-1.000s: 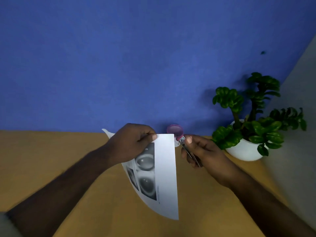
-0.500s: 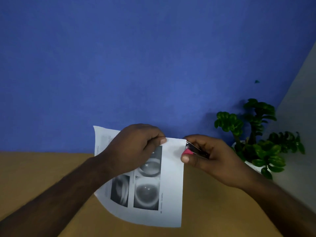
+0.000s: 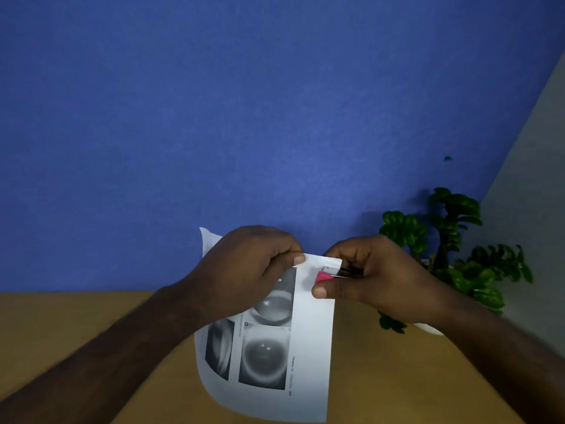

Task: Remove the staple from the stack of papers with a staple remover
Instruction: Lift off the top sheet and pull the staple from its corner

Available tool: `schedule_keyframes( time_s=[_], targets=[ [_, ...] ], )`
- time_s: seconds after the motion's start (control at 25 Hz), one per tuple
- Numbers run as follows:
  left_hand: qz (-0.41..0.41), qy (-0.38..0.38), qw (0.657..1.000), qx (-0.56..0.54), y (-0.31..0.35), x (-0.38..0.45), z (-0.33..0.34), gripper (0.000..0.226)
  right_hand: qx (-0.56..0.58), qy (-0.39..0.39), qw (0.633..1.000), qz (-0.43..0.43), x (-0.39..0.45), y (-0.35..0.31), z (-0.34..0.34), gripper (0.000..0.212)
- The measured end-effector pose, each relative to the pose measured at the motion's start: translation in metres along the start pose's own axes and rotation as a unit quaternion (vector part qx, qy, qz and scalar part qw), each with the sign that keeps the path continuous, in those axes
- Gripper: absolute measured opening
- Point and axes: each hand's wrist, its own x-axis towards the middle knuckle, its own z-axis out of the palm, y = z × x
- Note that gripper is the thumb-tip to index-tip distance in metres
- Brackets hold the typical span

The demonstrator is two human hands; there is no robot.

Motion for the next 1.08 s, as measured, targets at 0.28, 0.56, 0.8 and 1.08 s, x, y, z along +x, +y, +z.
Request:
schedule_keyframes(
  time_s=[0.28,0.56,0.8,1.08],
  targets=[
    [-0.014,-0.007,1.0,-0.014,-0.012,0.001,-0.001,0.036,-0.014,0.0,1.0,-0.015,0.008,0.001,0.006,0.039],
    [-0.027,-0.006,0.999,-0.028,-0.022,-0.004,0.001,0.038,-0.049,0.023,0.998,-0.028,0.009,0.007,0.02,0.046],
    [-0.043,0.0,0.999,-0.029,-0.038,-0.011,0.007,0.031,0.028,0.011,0.999,-0.009,0.006,0.01,0.018,0.026],
    [-0.08,0.053,0.994,-0.05,-0.063,-0.019,0.029,0.019,0.026,0.182,0.974,0.135,-0.004,0.091,0.031,0.037]
  ],
)
